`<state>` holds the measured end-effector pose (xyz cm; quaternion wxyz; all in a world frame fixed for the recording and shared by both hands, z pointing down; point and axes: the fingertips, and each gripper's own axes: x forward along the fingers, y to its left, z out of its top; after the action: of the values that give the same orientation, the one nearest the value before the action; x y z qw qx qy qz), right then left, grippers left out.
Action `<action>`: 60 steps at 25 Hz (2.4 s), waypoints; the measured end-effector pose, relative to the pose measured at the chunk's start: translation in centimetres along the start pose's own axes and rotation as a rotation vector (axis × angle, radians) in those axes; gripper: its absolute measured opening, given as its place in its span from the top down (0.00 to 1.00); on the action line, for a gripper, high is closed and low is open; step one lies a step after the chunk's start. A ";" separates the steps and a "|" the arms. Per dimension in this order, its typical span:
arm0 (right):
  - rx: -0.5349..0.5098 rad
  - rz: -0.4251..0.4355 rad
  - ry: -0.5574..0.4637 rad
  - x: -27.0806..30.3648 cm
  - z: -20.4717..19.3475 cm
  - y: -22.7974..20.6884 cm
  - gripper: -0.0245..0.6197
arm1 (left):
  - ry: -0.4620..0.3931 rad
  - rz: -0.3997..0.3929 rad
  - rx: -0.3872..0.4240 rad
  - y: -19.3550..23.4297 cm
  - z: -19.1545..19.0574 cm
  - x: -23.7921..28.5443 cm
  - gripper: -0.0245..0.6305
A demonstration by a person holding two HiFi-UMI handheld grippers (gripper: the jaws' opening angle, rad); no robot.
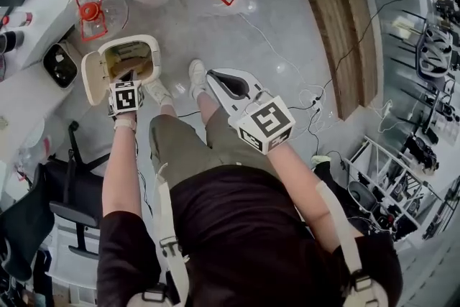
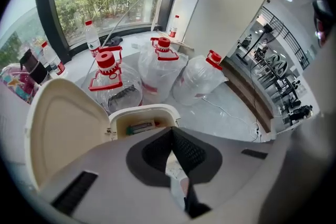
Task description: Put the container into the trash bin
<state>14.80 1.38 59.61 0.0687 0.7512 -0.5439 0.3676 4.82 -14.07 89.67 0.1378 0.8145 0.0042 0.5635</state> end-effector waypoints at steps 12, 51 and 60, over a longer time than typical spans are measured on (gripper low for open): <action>-0.071 0.077 -0.004 -0.6 2.0 1.4 0.94 | -0.114 0.023 -0.053 -2.0 1.9 -7.8 0.95; -0.323 0.392 -0.096 -1.8 13.1 11.1 0.94 | -0.593 0.225 -0.196 -3.6 8.4 -36.8 0.95; -0.374 0.459 -0.160 -2.7 17.2 13.4 0.94 | -0.714 0.296 -0.189 -3.5 10.2 -43.0 0.95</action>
<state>10.99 -10.51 41.57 0.0778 0.6095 -0.7614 0.2066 -1.01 -19.91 46.12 0.1222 0.9349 -0.2131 0.2563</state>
